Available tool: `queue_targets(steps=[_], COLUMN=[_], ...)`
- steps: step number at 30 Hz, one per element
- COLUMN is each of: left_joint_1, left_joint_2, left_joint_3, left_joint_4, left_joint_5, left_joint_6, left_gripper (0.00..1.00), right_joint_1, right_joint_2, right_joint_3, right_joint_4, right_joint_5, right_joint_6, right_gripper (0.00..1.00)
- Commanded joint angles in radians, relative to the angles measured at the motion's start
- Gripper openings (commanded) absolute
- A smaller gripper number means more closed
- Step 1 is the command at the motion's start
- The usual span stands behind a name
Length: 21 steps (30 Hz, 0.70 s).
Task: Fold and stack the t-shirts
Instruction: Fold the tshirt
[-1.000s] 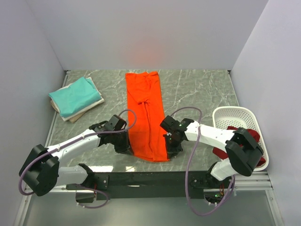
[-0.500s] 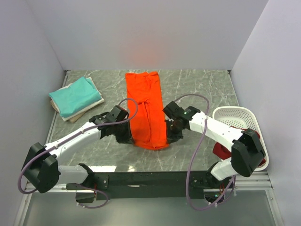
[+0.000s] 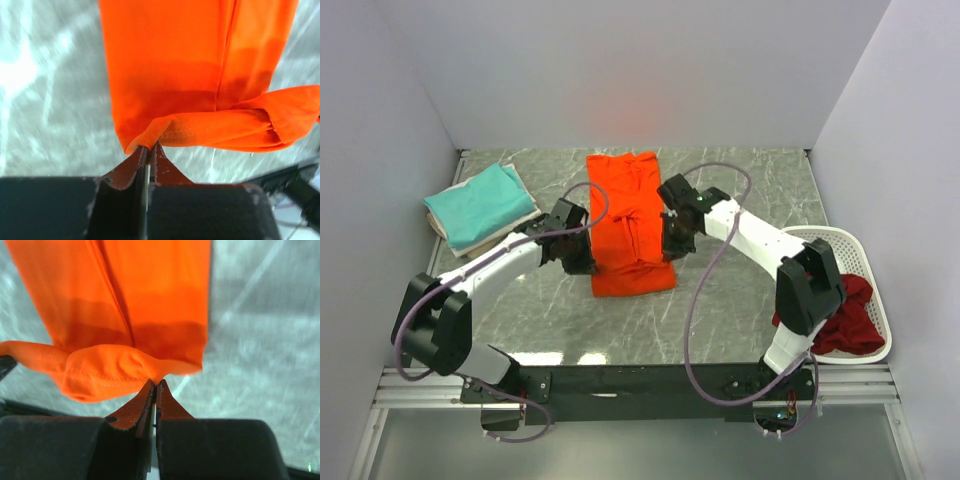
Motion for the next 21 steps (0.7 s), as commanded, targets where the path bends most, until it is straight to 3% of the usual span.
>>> queue_targets(steps=[1, 14, 21], left_joint_1=[0.059, 0.202, 0.24], left_joint_2=[0.046, 0.328, 0.465], left_joint_3=[0.074, 0.358, 0.421], left_joint_4=[0.099, 0.2, 0.254], left_joint_5=[-0.003, 0.065, 0.109], left_joint_6=[0.05, 0.163, 0.197], left_gripper=[0.0, 0.0, 0.0], right_joint_1=[-0.029, -0.129, -0.152], right_joint_2=[0.066, 0.373, 0.505], right_joint_3=[0.128, 0.518, 0.656], right_joint_4=[0.013, -0.059, -0.078], right_joint_5=[0.039, 0.057, 0.037], right_joint_6=[-0.051, -0.153, -0.178], right_gripper=[0.0, 0.0, 0.0])
